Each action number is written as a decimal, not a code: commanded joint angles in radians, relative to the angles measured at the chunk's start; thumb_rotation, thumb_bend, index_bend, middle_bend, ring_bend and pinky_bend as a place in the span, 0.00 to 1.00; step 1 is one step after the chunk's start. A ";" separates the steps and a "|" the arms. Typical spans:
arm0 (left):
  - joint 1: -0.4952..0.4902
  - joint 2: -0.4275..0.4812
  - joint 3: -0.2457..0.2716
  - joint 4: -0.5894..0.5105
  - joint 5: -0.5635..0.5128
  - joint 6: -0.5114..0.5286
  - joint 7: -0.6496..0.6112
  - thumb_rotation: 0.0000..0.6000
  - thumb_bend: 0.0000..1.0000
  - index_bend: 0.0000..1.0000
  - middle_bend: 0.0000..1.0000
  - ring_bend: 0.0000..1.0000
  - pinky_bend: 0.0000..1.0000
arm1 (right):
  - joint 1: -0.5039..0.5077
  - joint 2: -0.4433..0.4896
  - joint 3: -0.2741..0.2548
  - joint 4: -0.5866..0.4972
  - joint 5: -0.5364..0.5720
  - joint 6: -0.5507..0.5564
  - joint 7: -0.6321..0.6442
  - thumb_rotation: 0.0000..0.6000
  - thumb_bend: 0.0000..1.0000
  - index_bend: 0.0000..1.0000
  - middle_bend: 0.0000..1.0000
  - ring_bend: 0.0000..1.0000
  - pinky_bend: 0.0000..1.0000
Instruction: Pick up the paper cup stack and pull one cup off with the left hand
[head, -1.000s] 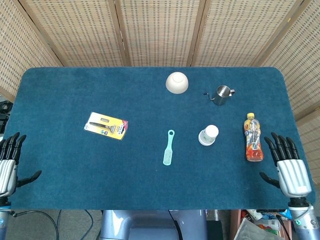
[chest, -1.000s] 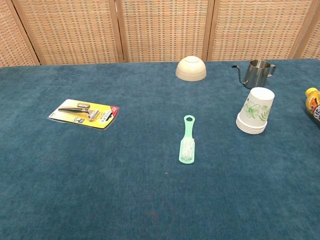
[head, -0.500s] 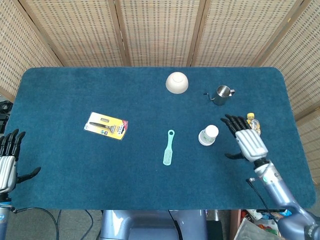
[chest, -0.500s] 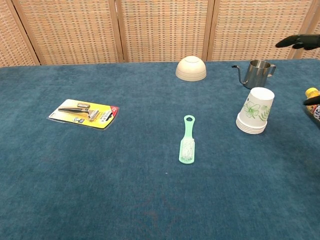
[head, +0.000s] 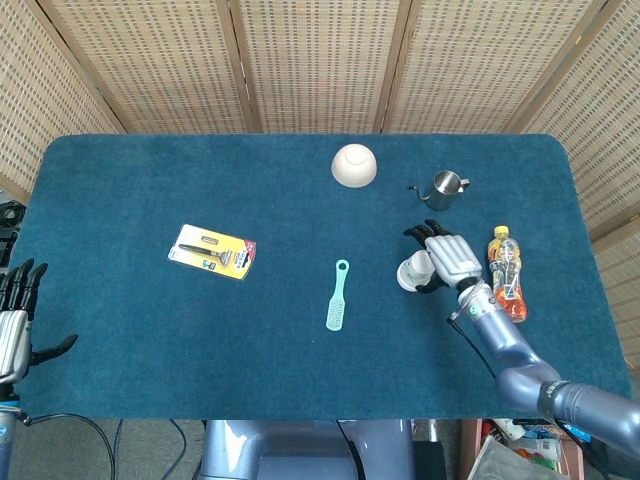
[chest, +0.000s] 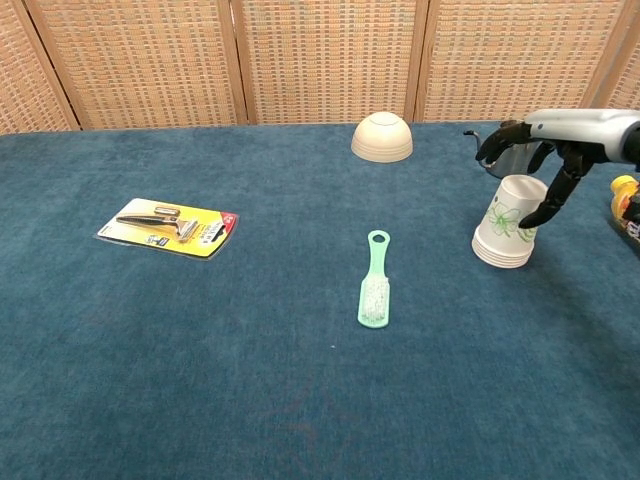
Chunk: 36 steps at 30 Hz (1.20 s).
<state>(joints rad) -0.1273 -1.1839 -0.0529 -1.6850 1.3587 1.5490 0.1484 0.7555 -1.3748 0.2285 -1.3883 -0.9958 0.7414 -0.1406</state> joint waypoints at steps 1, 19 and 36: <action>0.001 -0.001 -0.003 -0.002 0.000 -0.003 0.005 1.00 0.12 0.00 0.00 0.00 0.00 | 0.026 -0.028 -0.010 0.032 0.028 -0.024 -0.028 1.00 0.06 0.23 0.29 0.12 0.35; 0.001 -0.005 -0.022 0.001 -0.010 -0.040 0.020 1.00 0.12 0.00 0.00 0.00 0.00 | 0.051 -0.078 -0.039 0.151 0.034 0.003 -0.079 1.00 0.34 0.52 0.48 0.36 0.58; -0.129 -0.139 -0.147 0.212 0.233 0.091 -0.041 1.00 0.12 0.00 0.00 0.00 0.00 | -0.002 0.091 0.089 -0.082 -0.037 -0.030 0.279 1.00 0.44 0.57 0.54 0.42 0.65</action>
<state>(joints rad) -0.1846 -1.2584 -0.1380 -1.5813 1.4869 1.5775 0.1595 0.7744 -1.3572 0.2600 -1.3753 -1.0144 0.7340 0.0228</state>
